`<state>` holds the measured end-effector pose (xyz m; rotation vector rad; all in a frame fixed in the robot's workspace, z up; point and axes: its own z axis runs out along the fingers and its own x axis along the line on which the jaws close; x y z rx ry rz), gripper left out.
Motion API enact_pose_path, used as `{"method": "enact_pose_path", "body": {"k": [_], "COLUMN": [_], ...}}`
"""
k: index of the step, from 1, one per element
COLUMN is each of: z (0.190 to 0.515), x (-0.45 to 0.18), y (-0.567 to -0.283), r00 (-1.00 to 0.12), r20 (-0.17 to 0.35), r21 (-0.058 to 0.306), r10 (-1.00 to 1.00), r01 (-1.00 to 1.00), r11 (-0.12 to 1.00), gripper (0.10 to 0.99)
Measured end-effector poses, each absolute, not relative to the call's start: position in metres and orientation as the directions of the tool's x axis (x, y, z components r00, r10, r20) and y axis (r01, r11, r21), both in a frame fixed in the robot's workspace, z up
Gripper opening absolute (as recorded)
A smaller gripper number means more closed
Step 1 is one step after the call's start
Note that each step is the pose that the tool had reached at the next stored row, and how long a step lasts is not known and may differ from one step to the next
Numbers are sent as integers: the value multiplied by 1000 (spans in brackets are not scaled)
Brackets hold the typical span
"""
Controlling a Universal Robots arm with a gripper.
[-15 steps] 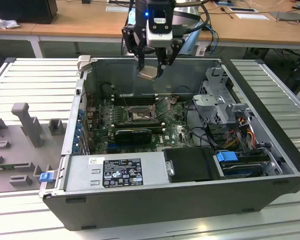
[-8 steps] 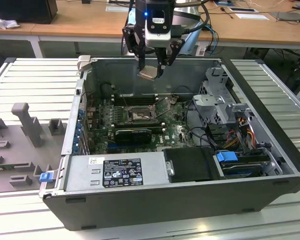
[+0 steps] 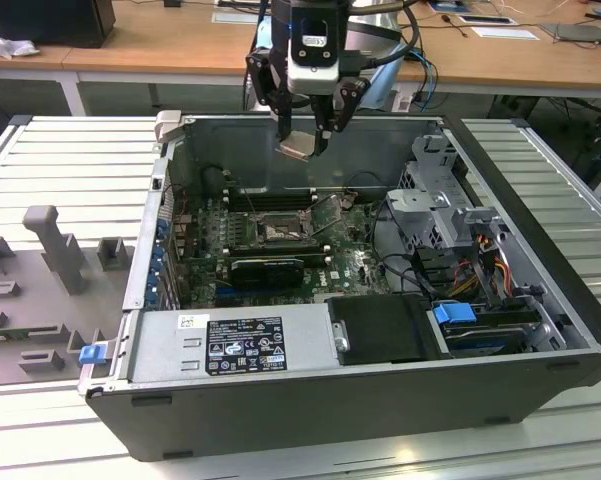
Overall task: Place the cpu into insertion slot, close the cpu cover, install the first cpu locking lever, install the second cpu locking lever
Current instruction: 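Place the cpu into insertion slot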
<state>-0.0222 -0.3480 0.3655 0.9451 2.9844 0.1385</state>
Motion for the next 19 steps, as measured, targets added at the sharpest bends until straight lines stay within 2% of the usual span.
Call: {"method": "enact_pose_path", "body": {"k": [19], "z": [365], "x": [-22], "y": [-348], "r00": [-767], "r20": [19], "r21": [87], "r10": [641], "r01": [640], "r11": [764], "gripper": [529]}}
